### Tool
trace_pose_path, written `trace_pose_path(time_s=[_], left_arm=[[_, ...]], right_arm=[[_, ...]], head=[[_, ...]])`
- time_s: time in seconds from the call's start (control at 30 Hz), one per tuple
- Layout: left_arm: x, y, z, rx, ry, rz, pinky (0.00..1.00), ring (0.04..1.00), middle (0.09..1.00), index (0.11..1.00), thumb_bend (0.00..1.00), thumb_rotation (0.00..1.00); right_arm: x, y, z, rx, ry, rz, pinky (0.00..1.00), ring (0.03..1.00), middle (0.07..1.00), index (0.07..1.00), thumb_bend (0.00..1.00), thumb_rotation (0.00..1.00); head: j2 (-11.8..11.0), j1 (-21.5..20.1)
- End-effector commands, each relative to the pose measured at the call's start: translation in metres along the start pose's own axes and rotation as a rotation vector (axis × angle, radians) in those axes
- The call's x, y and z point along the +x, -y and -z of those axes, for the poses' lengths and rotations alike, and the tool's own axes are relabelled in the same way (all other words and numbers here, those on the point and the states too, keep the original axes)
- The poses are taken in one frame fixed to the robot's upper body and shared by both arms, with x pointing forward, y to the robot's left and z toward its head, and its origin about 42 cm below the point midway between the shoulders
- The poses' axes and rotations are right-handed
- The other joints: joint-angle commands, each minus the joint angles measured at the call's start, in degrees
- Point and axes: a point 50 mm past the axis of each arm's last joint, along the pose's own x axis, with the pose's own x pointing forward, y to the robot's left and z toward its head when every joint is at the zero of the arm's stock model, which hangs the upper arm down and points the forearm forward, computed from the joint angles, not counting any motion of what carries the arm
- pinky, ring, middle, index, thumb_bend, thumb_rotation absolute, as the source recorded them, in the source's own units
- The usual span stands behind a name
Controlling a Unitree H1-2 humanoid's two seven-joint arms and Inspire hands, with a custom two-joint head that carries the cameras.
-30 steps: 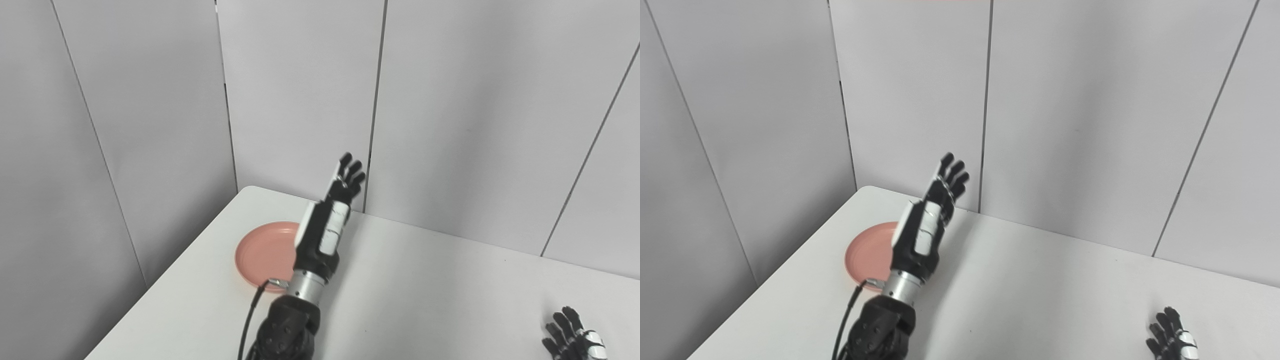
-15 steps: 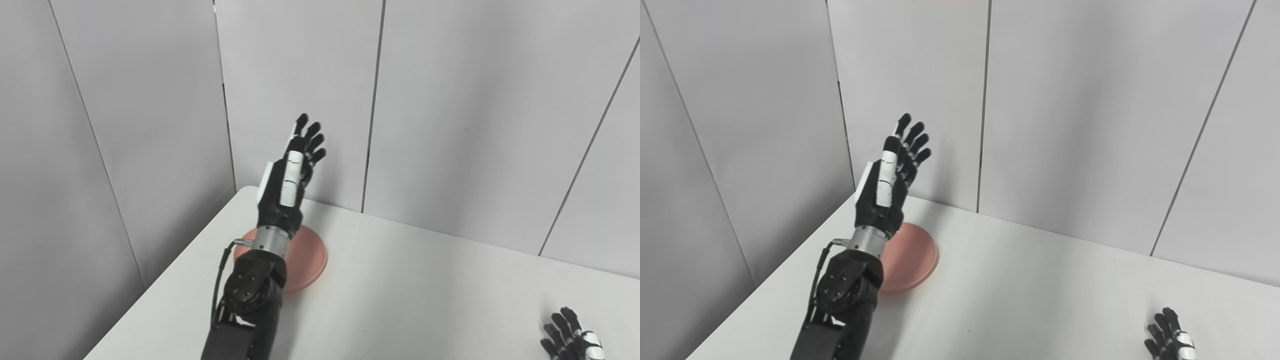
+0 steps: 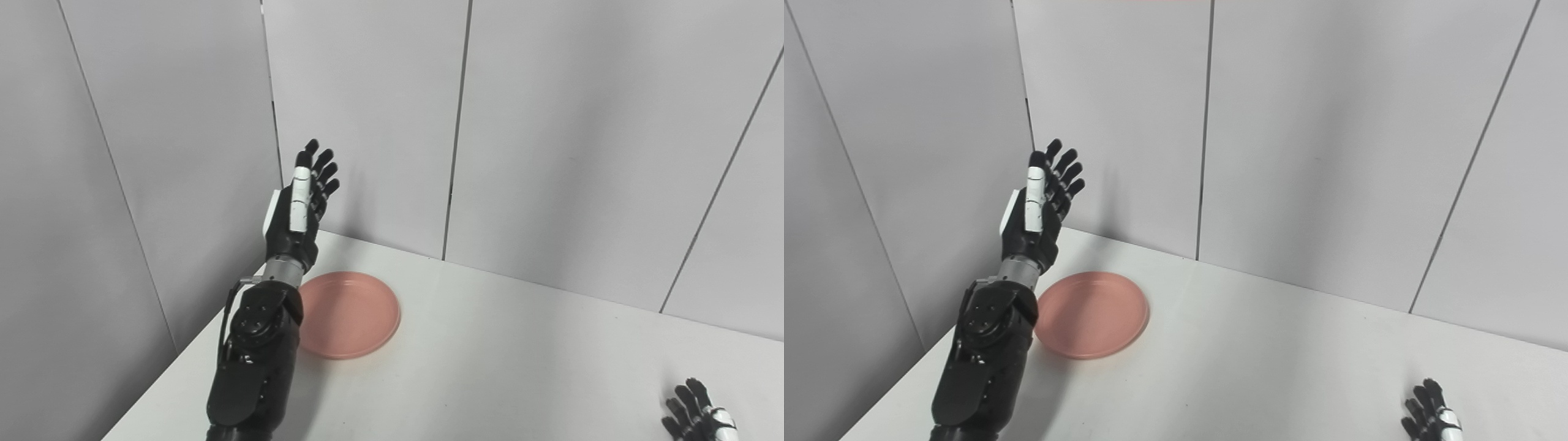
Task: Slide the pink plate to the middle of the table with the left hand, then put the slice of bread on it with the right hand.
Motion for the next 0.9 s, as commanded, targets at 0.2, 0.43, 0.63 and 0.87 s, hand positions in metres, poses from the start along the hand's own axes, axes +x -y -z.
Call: trace_pose_path(time_s=[0.2, 0.43, 0.63, 0.87], left_arm=[[0.026, -0.029, -0.022, -0.025, 0.081, -0.039, 0.91, 0.942, 0.948, 0.945, 0.82, 0.93], [0.026, -0.045, -0.008, -0.054, 0.024, -0.074, 0.96, 0.969, 0.962, 0.969, 0.81, 0.93], [0.030, -0.064, 0.004, -0.074, -0.009, -0.115, 0.98, 0.981, 0.978, 0.986, 0.80, 0.94], [0.028, -0.076, 0.017, -0.087, -0.037, -0.147, 0.99, 0.982, 0.983, 0.995, 0.81, 0.94]], right_arm=[[-0.007, -0.002, 0.010, 0.006, -0.046, 0.003, 1.00, 1.000, 1.000, 1.000, 0.54, 1.00], [-0.008, -0.003, 0.008, 0.011, -0.037, 0.003, 1.00, 1.000, 1.000, 1.000, 0.49, 1.00], [-0.010, -0.005, 0.004, 0.012, -0.050, 0.005, 1.00, 1.000, 1.000, 1.000, 0.47, 1.00], [-0.011, -0.005, 0.003, 0.016, -0.043, 0.007, 1.00, 1.000, 1.000, 1.000, 0.47, 1.00]], head=[[0.3, -0.2], [0.7, -0.4], [1.0, -0.3], [1.3, -0.3]])
